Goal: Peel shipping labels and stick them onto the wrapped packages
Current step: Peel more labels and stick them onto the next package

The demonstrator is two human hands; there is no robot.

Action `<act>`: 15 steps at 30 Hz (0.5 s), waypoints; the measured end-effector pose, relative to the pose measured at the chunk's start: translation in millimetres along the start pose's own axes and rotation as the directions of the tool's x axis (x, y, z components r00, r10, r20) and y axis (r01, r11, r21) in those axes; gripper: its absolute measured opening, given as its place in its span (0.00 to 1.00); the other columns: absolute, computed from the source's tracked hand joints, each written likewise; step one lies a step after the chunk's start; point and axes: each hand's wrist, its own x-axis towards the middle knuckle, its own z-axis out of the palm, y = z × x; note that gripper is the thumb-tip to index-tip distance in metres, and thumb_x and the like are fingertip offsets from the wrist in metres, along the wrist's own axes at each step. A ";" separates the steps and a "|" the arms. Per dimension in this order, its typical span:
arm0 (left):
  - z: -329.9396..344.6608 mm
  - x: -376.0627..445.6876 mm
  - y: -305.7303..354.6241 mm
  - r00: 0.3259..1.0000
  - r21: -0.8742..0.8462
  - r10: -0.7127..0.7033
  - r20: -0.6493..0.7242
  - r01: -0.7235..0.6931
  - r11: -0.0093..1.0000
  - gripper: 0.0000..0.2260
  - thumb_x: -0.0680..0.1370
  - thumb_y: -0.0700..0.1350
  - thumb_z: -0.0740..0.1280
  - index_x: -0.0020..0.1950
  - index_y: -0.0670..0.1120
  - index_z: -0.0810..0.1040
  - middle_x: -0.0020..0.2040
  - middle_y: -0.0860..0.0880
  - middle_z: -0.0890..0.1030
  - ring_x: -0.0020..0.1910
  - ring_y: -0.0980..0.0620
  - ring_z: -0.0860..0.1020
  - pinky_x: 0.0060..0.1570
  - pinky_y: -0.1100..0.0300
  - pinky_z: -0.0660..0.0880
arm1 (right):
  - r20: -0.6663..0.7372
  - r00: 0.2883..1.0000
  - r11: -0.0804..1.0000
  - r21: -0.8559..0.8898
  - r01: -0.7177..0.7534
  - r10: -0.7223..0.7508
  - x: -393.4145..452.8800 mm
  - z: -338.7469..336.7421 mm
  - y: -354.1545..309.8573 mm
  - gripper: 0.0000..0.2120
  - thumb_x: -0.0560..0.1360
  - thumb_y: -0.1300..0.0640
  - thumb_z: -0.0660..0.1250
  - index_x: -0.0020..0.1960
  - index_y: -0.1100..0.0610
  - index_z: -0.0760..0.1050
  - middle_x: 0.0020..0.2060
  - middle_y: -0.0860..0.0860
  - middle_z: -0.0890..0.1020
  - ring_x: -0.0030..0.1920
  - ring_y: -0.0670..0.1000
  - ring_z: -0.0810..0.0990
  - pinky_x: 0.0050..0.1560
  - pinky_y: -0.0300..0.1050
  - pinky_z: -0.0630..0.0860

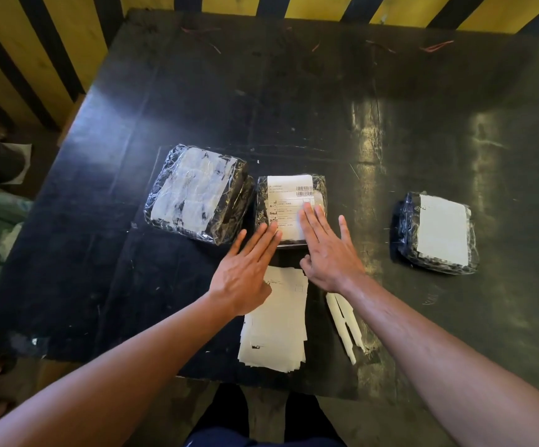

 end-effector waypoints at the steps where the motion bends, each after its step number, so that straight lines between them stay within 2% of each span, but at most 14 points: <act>1: -6.0 3.0 3.2 1.000 -0.037 -0.013 -0.012 0.013 0.999 0.43 0.81 0.54 0.62 0.86 0.46 0.37 0.86 0.47 0.36 0.84 0.49 0.33 0.84 0.46 0.39 | 0.001 1.000 1.000 0.006 -0.005 0.005 -0.2 -0.3 -0.3 0.44 0.81 0.49 0.60 0.85 0.54 0.34 0.84 0.51 0.34 0.84 0.52 0.33 0.81 0.66 0.36; 5: -24.8 27.4 20.1 0.991 -0.171 -0.022 -0.130 0.000 0.985 0.39 0.80 0.54 0.66 0.86 0.45 0.53 0.85 0.47 0.56 0.85 0.48 0.52 0.84 0.51 0.45 | 0.028 1.000 1.000 0.026 -0.016 0.015 0.6 -3.5 -2.6 0.47 0.82 0.48 0.64 0.85 0.54 0.33 0.84 0.50 0.33 0.83 0.52 0.32 0.81 0.66 0.36; 7: -27.3 34.5 25.0 0.988 -0.174 -0.035 -0.150 0.008 0.985 0.38 0.79 0.52 0.68 0.84 0.46 0.55 0.83 0.48 0.61 0.83 0.48 0.57 0.83 0.52 0.48 | 0.021 1.000 1.000 0.025 -0.014 0.013 1.1 -3.3 -2.0 0.47 0.82 0.47 0.65 0.85 0.54 0.34 0.84 0.50 0.33 0.83 0.53 0.32 0.81 0.67 0.36; 12: -28.4 27.4 9.7 0.983 -0.162 -0.089 -0.160 0.063 0.985 0.37 0.77 0.50 0.69 0.83 0.45 0.59 0.80 0.48 0.65 0.80 0.48 0.64 0.84 0.50 0.54 | 0.028 0.999 1.000 0.009 -0.027 0.027 0.2 -4.2 -2.5 0.46 0.82 0.47 0.63 0.84 0.54 0.33 0.84 0.50 0.33 0.83 0.52 0.32 0.81 0.66 0.35; 15: -36.2 30.4 7.6 0.973 -0.142 -0.110 -0.204 0.082 0.987 0.30 0.77 0.51 0.68 0.77 0.44 0.68 0.72 0.48 0.72 0.72 0.47 0.71 0.80 0.51 0.63 | 0.034 0.999 0.999 0.037 -0.040 0.038 -1.1 -5.6 -4.8 0.47 0.82 0.46 0.63 0.84 0.54 0.33 0.84 0.50 0.33 0.83 0.52 0.31 0.81 0.67 0.36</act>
